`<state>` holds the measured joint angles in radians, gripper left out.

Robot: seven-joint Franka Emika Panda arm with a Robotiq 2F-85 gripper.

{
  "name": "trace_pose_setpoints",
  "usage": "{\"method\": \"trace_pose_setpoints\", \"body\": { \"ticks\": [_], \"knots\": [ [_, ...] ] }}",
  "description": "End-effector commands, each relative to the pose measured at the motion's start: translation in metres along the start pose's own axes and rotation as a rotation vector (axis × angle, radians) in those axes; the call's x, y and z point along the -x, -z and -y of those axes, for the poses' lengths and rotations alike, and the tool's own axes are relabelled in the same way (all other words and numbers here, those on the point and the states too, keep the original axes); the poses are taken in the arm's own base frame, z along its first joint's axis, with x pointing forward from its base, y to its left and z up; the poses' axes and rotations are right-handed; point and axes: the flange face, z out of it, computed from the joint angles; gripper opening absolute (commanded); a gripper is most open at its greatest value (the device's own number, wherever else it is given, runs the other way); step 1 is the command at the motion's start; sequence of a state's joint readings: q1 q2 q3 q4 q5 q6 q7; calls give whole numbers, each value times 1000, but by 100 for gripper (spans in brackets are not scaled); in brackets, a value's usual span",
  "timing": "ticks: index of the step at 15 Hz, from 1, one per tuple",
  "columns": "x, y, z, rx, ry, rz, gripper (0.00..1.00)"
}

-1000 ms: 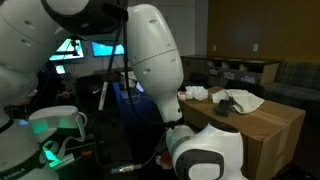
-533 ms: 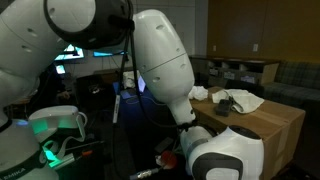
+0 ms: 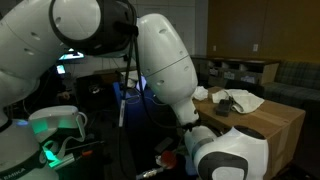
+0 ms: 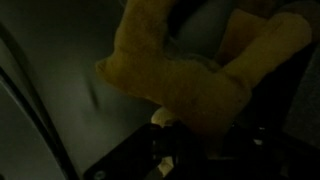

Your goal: Swap the things on the box with the things on the table

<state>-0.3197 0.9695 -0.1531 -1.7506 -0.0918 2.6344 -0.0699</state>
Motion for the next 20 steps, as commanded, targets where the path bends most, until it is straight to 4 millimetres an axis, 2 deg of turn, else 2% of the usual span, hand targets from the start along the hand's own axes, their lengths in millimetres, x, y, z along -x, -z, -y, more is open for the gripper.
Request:
{"method": "trace_pose_setpoints", "body": {
  "ticks": [1,3,4,6,9,12,15,20],
  "knots": [
    [-7,13,-4,5,5,-11,4],
    [-8,16,-7,17,6,-20,2],
    [-6,34,-8,24,2,-28,3],
    [-10,52,-16,37,-7,-38,3],
    [-11,92,-25,77,-20,-68,3],
    [-5,138,-18,130,-29,-128,3],
    [7,189,5,191,-19,-198,3],
    [15,278,68,283,-2,-355,3]
  ]
}}
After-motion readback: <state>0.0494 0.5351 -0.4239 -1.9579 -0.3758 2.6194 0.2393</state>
